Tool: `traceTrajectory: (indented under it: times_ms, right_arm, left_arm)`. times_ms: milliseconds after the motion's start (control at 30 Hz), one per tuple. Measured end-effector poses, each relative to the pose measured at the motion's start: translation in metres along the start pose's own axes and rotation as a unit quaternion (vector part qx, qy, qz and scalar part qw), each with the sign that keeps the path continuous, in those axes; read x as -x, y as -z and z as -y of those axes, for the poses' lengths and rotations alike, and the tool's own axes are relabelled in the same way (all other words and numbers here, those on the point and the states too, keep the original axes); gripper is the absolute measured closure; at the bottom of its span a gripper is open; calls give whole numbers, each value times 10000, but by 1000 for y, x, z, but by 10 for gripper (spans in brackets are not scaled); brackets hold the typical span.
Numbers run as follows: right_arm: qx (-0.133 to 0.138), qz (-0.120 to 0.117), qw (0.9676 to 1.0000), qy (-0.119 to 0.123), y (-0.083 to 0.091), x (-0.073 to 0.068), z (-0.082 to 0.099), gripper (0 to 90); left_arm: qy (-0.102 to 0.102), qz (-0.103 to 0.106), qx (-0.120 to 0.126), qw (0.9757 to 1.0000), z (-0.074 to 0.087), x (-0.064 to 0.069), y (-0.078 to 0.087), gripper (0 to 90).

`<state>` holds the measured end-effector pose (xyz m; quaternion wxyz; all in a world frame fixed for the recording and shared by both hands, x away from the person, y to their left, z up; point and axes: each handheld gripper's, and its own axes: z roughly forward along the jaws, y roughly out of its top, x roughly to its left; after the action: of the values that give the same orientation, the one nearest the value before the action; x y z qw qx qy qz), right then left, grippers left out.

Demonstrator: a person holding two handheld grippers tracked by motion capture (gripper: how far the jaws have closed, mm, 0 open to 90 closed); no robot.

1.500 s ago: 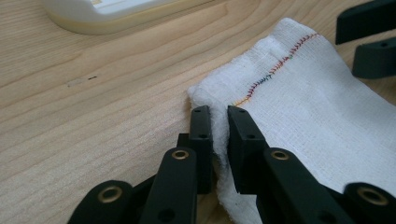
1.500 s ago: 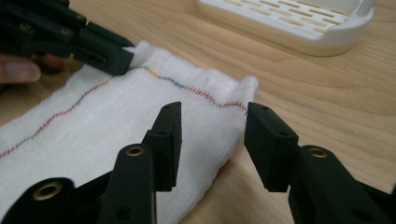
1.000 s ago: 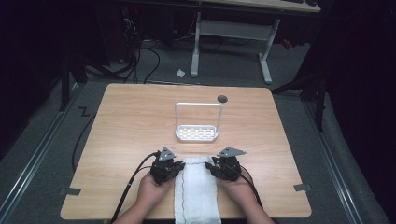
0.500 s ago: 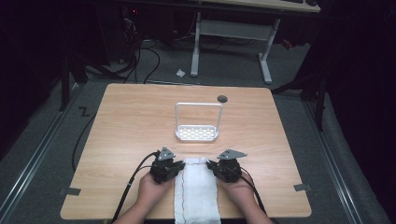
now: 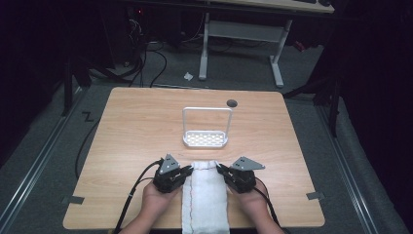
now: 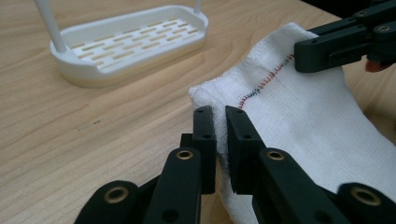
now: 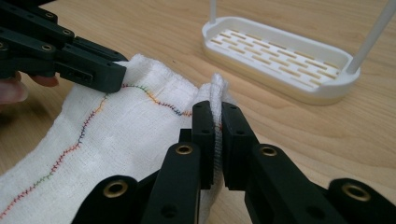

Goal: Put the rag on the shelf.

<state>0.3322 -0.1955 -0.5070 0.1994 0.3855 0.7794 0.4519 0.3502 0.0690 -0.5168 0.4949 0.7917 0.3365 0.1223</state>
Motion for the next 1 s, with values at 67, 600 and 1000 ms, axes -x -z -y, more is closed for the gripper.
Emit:
traceTrajectory:
  times_ms: [67,600,1000]
  right_arm:
    - [58,7,10000,-5,1,-1,-2,858]
    - [902,136,9958,121,26,1,-51,859]
    - [1569,320,9871,69,52,18,-99,860]
  left_arm:
    - [19,-33,66,10000,-2,0,2,834]
    - [-51,-109,913,9957,-53,6,27,833]
    - [-233,-320,1502,9879,-111,3,40,837]
